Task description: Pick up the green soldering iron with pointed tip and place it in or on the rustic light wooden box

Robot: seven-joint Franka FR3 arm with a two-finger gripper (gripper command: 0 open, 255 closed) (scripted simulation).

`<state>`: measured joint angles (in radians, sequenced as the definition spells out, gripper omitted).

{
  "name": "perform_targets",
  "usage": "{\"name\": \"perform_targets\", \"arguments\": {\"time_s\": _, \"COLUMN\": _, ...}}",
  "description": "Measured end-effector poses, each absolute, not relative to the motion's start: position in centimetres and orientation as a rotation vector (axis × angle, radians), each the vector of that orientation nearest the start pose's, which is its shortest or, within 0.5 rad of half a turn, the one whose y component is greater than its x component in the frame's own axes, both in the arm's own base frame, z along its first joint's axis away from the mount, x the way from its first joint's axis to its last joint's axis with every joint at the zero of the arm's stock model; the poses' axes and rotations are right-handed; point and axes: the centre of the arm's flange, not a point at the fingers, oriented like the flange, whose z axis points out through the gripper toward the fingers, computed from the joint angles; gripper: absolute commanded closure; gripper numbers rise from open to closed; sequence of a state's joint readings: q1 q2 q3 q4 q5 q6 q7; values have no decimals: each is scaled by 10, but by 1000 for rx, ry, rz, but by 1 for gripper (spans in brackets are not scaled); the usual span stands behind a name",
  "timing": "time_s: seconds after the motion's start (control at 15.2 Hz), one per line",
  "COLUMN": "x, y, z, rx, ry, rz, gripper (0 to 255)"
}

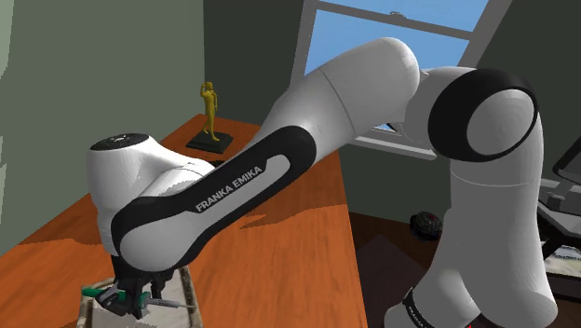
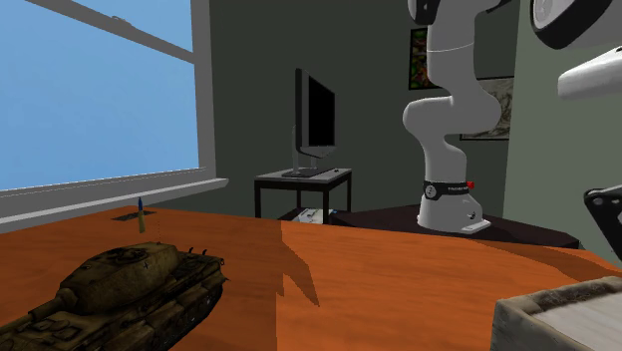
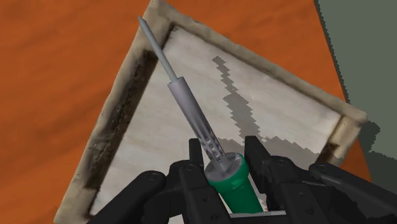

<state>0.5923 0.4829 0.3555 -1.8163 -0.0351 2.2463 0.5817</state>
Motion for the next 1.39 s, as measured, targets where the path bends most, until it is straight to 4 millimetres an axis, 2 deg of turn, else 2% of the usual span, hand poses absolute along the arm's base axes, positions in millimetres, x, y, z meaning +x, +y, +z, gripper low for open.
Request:
{"name": "perform_targets", "arguments": {"time_s": 0.46, "x": 391, "y": 514, "z": 281, "rx": -3007, "ry": -536, "rz": 168, "gripper": 255}}
{"name": "perform_targets", "arguments": {"time_s": 0.53, "x": 391, "y": 514, "z": 281, "rx": -3007, "ry": -536, "rz": 168, "gripper": 0}}
{"name": "perform_targets", "arguments": {"time_s": 0.92, "x": 391, "y": 514, "z": 281, "rx": -3007, "ry": -536, "rz": 168, "gripper": 0}}
{"name": "perform_targets", "arguments": {"time_s": 1.19, "x": 399, "y": 512, "z": 319, "rx": -3006, "ry": -535, "rz": 166, "gripper": 0}}
{"name": "perform_targets", "arguments": {"time_s": 1.39, "x": 398, "y": 511, "z": 329, "rx": -3007, "ry": -536, "rz": 167, "gripper": 0}}
